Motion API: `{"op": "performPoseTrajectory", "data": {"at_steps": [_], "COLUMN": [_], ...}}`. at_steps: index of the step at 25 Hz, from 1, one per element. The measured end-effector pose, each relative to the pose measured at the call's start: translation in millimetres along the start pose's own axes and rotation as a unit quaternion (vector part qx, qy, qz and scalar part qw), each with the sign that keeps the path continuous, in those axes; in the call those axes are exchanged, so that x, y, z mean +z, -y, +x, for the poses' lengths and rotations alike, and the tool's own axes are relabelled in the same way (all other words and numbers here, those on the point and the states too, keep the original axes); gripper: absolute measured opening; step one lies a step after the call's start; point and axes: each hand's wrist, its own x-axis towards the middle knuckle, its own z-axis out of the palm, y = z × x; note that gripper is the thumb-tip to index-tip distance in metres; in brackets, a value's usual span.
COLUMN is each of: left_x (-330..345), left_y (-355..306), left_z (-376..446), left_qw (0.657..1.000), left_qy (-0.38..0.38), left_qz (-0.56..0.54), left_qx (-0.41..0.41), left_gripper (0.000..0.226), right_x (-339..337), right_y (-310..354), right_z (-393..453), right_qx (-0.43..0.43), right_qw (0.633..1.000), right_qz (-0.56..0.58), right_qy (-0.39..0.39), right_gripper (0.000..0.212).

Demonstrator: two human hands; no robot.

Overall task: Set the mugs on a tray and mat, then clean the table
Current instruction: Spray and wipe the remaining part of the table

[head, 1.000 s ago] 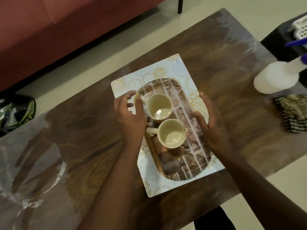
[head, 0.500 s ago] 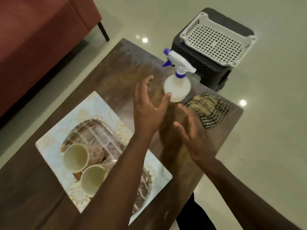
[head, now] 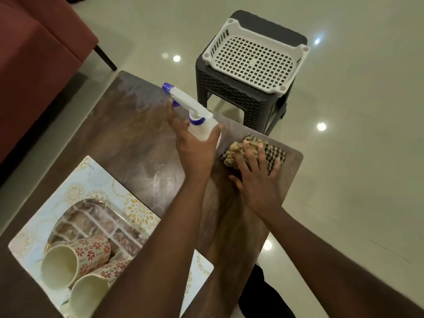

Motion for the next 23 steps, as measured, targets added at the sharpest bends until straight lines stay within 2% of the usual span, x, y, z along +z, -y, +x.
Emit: {"op": "performPoseTrajectory", "data": {"at_steps": [4,7,10,15,19,21,23], "left_x": [-1.1,-7.0,-18.9,-57.4,-109.9,-142.1,-181.7], "left_y": [-1.0,-0.2,6.8,24.4,30.1,28.1,25.7], "left_z": [2.5,-7.7,-19.5,-32.7,-52.5,-63.5,-74.8], "left_qw": [0.999,0.998,0.997,0.997,0.995,0.99,0.985], "left_qy": [-0.021,-0.019,-0.037,-0.062,-0.098,-0.134,-0.162], "left_qz": [0.028,0.062,0.071,0.041,-0.003,-0.005,-0.01], "left_qx": [0.003,-0.009,0.014,0.028,0.035,0.044,0.06], "left_gripper": [0.09,0.071,0.063,0.057,0.056,0.056,0.054], "right_x": [1.9,0.3,-2.2,-10.9,-32.7,-63.4,-91.5], "right_y": [-5.9,-9.1,-9.2,5.6,47.4,86.4,130.8], "right_z": [5.7,3.0,-1.5,-17.9,-43.1,-50.2,-58.9], "right_qx": [-0.004,-0.041,-0.084,-0.14,-0.14,-0.154,-0.204], "right_qw": [0.999,0.998,0.995,0.983,0.961,0.956,0.943], "right_qz": [0.027,0.023,0.033,0.089,0.226,0.222,0.217], "right_qy": [-0.022,-0.031,-0.038,-0.073,-0.079,-0.116,-0.15], "right_gripper": [0.048,0.051,0.054,0.035,0.038,0.035,0.031]}}
